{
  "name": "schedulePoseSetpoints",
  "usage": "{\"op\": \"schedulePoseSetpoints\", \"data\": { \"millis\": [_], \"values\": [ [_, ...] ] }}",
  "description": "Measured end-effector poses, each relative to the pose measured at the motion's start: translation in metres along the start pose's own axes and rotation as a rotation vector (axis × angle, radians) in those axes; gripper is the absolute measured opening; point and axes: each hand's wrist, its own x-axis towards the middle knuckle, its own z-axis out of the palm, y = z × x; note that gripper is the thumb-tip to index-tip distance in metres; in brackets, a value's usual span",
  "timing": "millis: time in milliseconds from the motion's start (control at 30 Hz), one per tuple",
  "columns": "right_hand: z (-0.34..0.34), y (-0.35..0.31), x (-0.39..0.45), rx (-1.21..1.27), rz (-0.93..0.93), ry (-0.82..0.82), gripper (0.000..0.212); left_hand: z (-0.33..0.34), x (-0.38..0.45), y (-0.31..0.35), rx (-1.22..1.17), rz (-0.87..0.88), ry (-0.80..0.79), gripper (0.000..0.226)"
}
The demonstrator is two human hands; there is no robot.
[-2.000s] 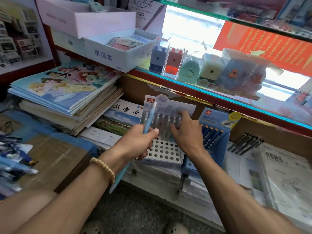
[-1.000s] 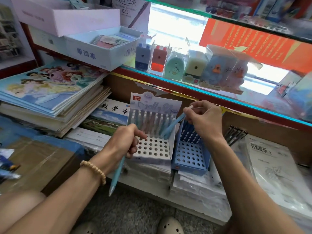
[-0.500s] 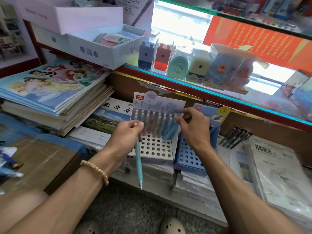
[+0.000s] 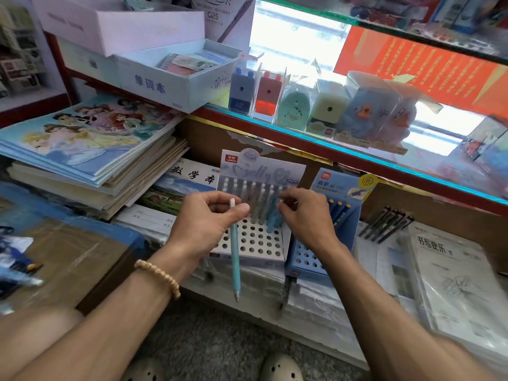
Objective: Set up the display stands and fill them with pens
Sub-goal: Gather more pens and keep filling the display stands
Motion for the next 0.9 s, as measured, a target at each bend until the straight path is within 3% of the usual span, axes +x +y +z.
{"op": "schedulePoseSetpoints", "data": {
  "millis": [167,300,333,467,533,700,800,900],
  "values": [
    [0.002,0.0,0.002,0.002,0.024,-0.027,0.018,-0.002,0.001,-0.001,-0.034,-0.01,0.048,0.032],
    [-0.001,-0.012,-0.005,0.03,-0.029,0.077,0.017,-0.002,0.002,0.0,-0.072,0.008,0.048,0.029],
    [-0.006,-0.018,-0.007,0.148,-0.035,0.021,0.014,-0.002,0.002,0.0,-0.086,0.014,0.052,0.028],
    [-0.023,-0.041,-0.019,0.473,-0.015,-0.564,0.027,0.0,0.004,-0.001,-0.112,0.049,0.079,0.034],
    [-0.023,-0.043,-0.024,0.476,0.007,-0.654,0.028,0.002,0.004,-0.002,-0.127,0.048,0.082,0.039],
    [-0.025,-0.039,-0.026,0.481,0.026,-0.679,0.002,0.005,0.0,-0.001,-0.139,0.037,0.027,0.044],
    [-0.029,-0.034,-0.024,0.586,0.112,-0.591,0.005,0.008,-0.006,-0.003,-0.08,-0.012,-0.015,0.032],
    [-0.033,-0.03,-0.02,0.74,0.219,-0.466,0.008,0.013,-0.013,-0.008,0.006,-0.082,-0.185,0.016]
  ]
}}
